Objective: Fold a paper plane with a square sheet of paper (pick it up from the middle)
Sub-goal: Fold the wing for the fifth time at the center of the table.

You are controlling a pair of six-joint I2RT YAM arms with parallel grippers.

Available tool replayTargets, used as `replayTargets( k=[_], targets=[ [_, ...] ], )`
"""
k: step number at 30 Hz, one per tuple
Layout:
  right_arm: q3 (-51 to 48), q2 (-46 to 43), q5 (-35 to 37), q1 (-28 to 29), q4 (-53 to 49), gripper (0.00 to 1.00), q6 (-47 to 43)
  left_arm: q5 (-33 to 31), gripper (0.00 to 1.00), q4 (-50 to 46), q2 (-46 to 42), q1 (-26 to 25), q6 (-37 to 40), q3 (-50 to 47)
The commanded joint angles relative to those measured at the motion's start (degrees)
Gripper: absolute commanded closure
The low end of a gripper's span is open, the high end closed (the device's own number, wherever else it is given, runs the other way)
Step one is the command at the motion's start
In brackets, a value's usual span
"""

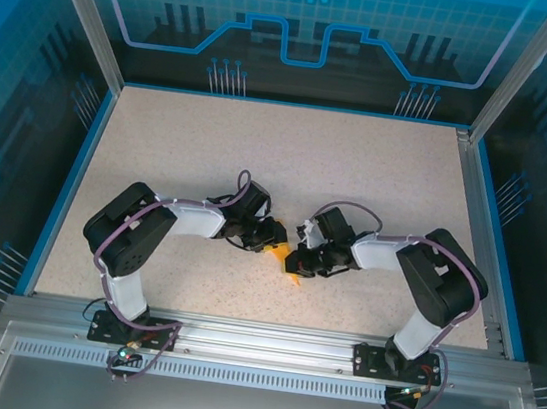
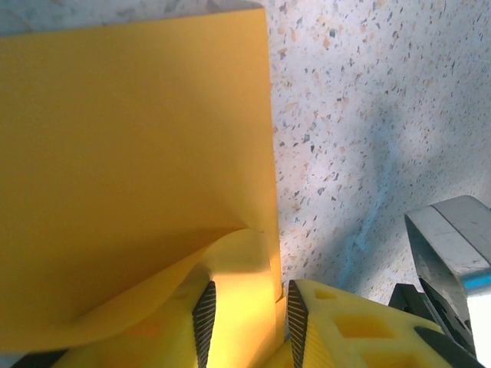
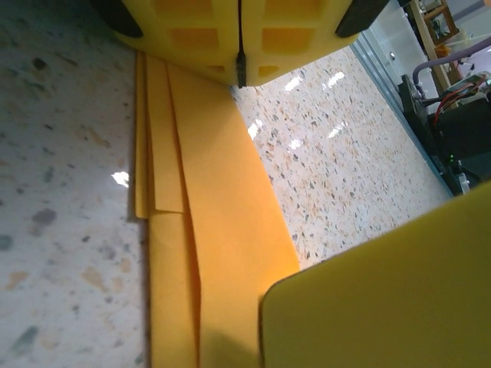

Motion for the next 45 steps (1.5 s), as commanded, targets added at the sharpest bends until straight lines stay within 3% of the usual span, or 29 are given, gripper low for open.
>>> replayTargets(
  k=[1,7,15,24,36,45],
  targets=[
    [-3.9,-1.04,0.58,-1.26,-3.64,0.93,-1.01,-2.94,0.64,-3.56,2.76,0.8,1.37,0.28],
    [-6.19,-4.18,0.32,-1.91,-5.98,0.91,-2.23,-3.0,0.64,-3.64,3.04,1.36,1.39,-0.02],
    [-10.39,-8.39,5.27,-2.54,-12.52,0.9,-3.47,-2.54,0.64,-3.5,2.95,1.76,1.36,-0.17],
    [-4.29,-18.87,3.43,-2.54,-12.32,0.92,-2.46,-1.88,0.64,-3.51,2.04,1.74,1.79,-0.24],
    [3.74,-3.23,-0.67,0.21,2.1,0.91,5.45,-1.47,0.64,-3.31,1.66,1.77,1.59,0.03],
    [2.79,2.34,4.47,-0.97,-4.44,0.94,0.94,-0.57,0.62,-3.25,1.18,1.79,2.92,0.78]
  ],
)
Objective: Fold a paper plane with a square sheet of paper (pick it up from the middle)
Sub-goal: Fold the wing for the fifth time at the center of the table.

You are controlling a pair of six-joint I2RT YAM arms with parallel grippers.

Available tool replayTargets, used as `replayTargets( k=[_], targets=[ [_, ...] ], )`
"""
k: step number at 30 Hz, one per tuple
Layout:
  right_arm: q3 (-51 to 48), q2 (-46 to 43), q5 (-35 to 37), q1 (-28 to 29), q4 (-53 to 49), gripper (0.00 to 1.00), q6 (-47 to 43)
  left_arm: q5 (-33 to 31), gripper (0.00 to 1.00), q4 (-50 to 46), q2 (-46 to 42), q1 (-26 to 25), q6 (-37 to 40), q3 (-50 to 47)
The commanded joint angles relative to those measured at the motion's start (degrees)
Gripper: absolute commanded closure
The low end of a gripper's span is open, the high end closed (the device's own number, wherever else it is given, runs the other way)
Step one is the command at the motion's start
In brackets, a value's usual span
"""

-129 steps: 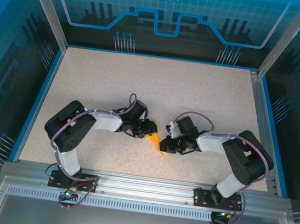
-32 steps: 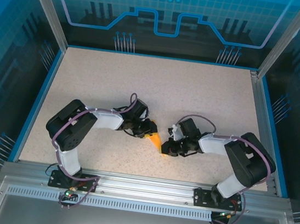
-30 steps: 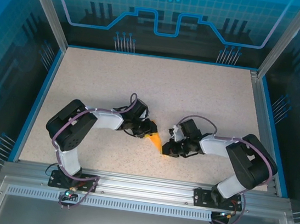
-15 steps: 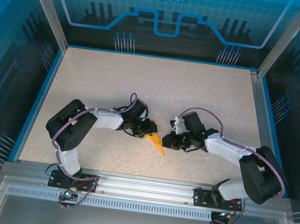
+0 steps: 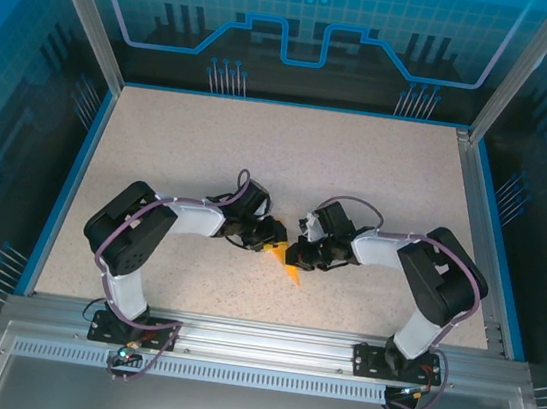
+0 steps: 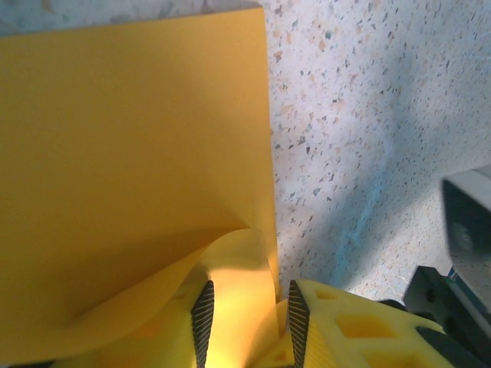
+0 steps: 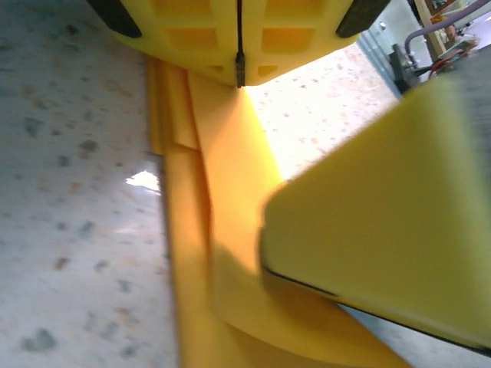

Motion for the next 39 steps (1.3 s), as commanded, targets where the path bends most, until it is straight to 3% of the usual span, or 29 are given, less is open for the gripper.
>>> replayTargets(
  k=[1,8,15,25,39],
  targets=[
    [-0.62,1.9,2.33,-0.68,-4.33,0.95,-2.31,-2.08,0.62,-3.42,0.58,0.97,2.77,0.72],
    [-1.45,5.41,3.73,-1.23,-7.24,1.0,-2.41,-2.33,0.52,-6.29,-6.98,0.96,7.52,4.24],
    [-0.09,6.46,4.34,-1.26,-9.65,1.0,-2.59,-3.81,0.5,-4.81,-12.32,0.99,8.09,0.6],
    [0.32,6.82,4.65,-1.32,-11.16,1.0,-2.49,-2.22,0.51,3.53,-6.66,0.27,5.45,-1.77],
    [0.24,7.76,6.32,-1.28,-13.46,1.0,-4.38,-6.7,0.54,1.1,0.7,2.51,8.67,0.71]
  ],
)
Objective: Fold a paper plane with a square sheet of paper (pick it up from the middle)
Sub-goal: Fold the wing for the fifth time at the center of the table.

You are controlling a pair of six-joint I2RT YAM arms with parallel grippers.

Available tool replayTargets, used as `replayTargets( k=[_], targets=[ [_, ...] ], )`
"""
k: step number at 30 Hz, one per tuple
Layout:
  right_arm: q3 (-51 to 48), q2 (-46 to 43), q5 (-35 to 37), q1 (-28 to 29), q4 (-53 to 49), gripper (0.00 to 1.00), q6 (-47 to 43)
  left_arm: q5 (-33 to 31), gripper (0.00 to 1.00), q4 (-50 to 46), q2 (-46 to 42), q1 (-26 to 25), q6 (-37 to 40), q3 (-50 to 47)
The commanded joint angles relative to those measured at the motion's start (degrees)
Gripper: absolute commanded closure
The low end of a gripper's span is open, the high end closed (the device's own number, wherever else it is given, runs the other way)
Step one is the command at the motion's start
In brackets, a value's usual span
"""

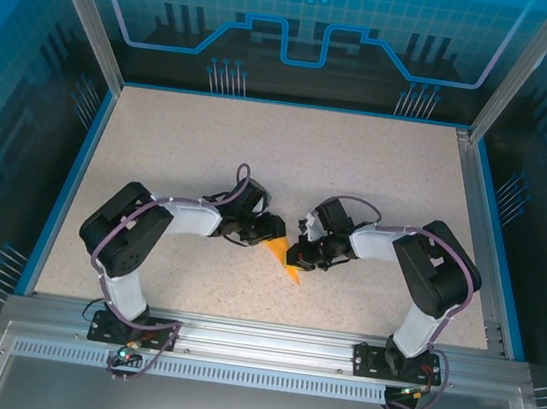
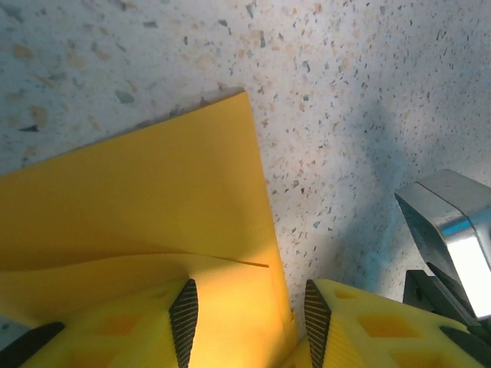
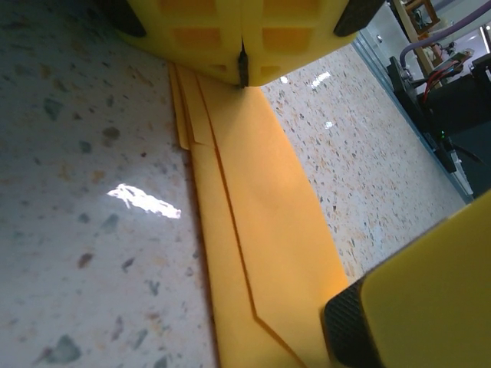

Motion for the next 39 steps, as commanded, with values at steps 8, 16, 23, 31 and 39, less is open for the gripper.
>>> replayTargets(
  k=[8,16,23,31,39],
  targets=[
    [-1.87,4.88,9.18,0.18,-10.73,1.0,-3.57,-1.88,0.54,-3.27,1.76,5.91,5.08,1.34],
    [-1.28,4.95,6.94,0.2,-9.87,1.0,-3.16,-1.41,0.54,-6.6,0.76,10.52,8.41,2.16],
    [-0.97,4.9,5.93,0.29,-8.59,1.0,-1.36,-1.44,0.54,-11.6,-5.15,13.34,10.33,4.15],
    [-0.48,5.38,5.47,0.91,-6.44,1.0,1.65,3.72,0.54,-8.24,-13.94,11.17,4.92,0.99],
    [-0.84,4.5,5.42,1.35,-4.38,1.0,3.87,3.88,0.56,-3.09,-9.54,1.71,0.49,-0.17]
  ],
)
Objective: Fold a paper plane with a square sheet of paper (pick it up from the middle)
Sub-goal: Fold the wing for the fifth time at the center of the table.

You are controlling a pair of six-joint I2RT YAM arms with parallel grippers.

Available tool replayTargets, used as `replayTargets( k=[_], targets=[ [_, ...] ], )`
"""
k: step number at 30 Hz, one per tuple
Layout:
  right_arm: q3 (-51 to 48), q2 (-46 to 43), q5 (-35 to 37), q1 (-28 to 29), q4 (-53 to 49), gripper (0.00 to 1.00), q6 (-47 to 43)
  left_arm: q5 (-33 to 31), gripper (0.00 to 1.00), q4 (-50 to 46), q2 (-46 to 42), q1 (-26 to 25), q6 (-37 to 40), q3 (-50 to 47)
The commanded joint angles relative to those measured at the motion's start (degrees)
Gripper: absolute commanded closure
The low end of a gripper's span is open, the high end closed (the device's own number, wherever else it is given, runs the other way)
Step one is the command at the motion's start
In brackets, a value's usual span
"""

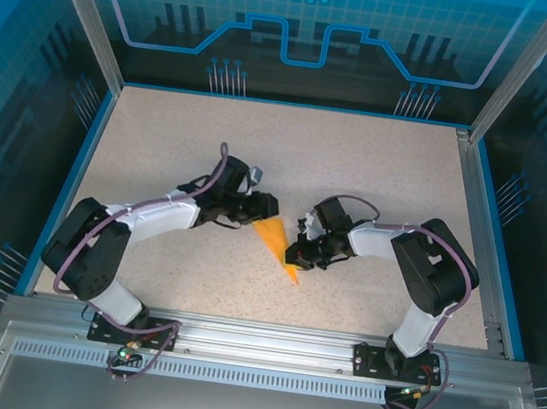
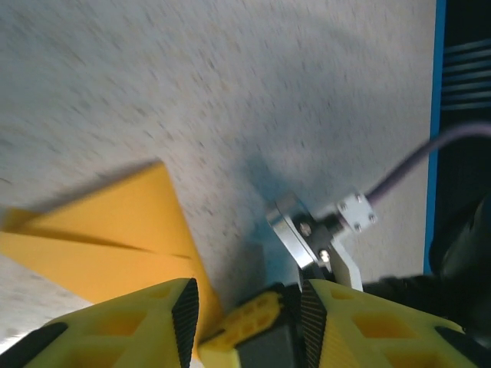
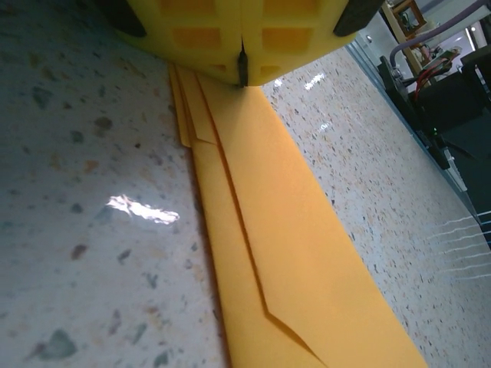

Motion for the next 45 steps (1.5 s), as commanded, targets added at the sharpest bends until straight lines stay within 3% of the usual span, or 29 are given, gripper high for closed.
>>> replayTargets(
  k=[1,5,17,24,32,45],
  targets=[
    [-2.38,3.38,6.07,1.19,-2.91,1.0,1.99,1.5,0.56,3.65,4.1,-2.42,-3.56,-1.41],
    [-2.57,2.16,6.18,1.2,-2.69,1.0,1.88,2.64,0.58,7.33,9.13,-3.5,-5.59,-1.22],
    [-3.92,-8.17,1.91,2.03,0.08,0.99,-0.14,-2.46,0.66,0.32,15.85,-3.46,-6.16,0.08],
    [-0.45,-5.29,4.2,4.62,-6.02,0.99,-5.44,-2.12,0.66,-0.39,16.57,-3.42,-5.42,1.14],
    [-7.31,-4.79,3.46,2.19,-3.06,0.98,-5.43,-2.57,0.67,-0.85,17.28,-3.41,-4.81,1.13],
    [-18.72,-14.19,5.91,0.56,-5.16,0.97,-4.05,-2.67,0.67,-0.94,18.14,-2.81,-4.45,0.78]
  ],
)
